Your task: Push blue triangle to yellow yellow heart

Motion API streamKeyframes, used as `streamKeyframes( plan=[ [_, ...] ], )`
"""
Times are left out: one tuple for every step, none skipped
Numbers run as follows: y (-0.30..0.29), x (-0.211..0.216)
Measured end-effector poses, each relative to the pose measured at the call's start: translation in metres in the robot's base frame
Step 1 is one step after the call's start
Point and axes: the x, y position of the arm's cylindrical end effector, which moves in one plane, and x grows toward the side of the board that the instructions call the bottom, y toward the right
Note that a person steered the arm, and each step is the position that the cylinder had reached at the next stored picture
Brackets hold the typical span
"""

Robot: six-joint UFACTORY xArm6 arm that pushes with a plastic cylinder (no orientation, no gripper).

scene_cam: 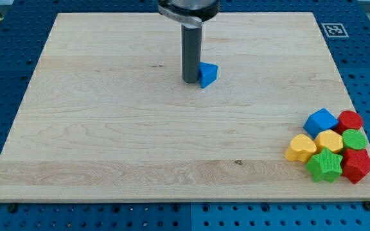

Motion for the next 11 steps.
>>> streamKeyframes(
  plan=[
    [0.010,-0.015],
    [0.034,-0.011],
    [0.058,0.005],
    [0.095,0.022],
    [0.111,0.013],
    [0.128,0.001],
    [0.140,0.006],
    [0.143,0.021],
    [0.149,0.038],
    [0.150,0.059],
    [0.150,0.079]
  ],
)
